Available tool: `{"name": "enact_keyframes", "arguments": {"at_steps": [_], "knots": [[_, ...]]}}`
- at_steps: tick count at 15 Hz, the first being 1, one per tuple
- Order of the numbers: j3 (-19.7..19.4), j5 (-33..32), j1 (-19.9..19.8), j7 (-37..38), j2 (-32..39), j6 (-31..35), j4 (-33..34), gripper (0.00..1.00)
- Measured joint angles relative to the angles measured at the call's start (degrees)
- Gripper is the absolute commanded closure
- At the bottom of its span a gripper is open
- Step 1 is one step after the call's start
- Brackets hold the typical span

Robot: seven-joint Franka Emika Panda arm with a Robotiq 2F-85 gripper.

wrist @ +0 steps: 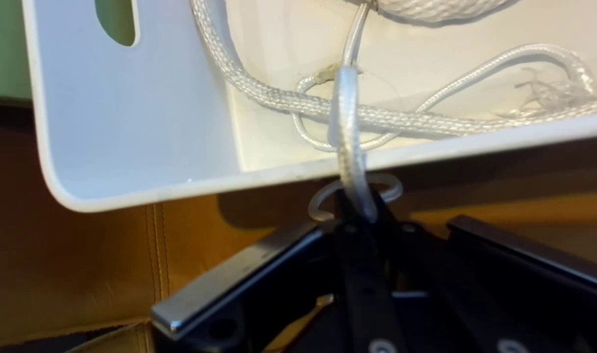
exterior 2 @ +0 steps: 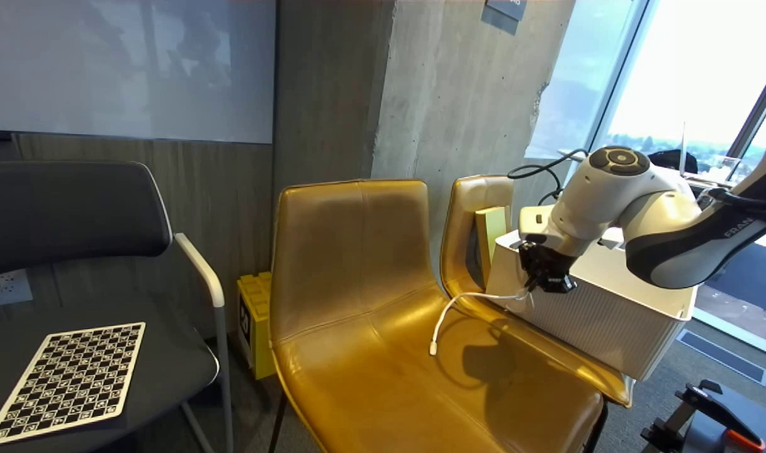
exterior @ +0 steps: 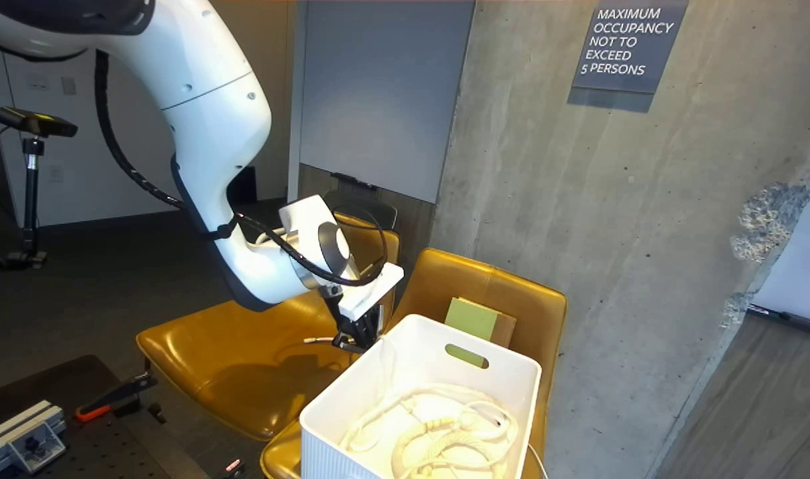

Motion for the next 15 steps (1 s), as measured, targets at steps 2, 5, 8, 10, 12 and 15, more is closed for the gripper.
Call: {"name": "enact_keyframes", "arguments": {"at_steps": [2, 5, 8, 10, 12, 15], "knots": [[2.06, -0.77, -1.06, 0.57, -4.41, -0.34, -1.83, 0.98], [7.72, 0.1, -5.78, 0.33, -13.56, -1.31, -4.94, 0.98], [10.28, 9.32, -10.15, -5.05, -21.15, -1.72, -6.74, 0.98], [11.24, 17.43, -13.43, -9.74, -25.15, -2.41, -7.18, 0.98], [11.77, 26.64, -16.49, -15.06, -28.46, -3.6, -6.97, 0.98], [11.67, 39.9, -20.26, -22.78, -32.27, -7.14, -4.51, 0.98]]}}
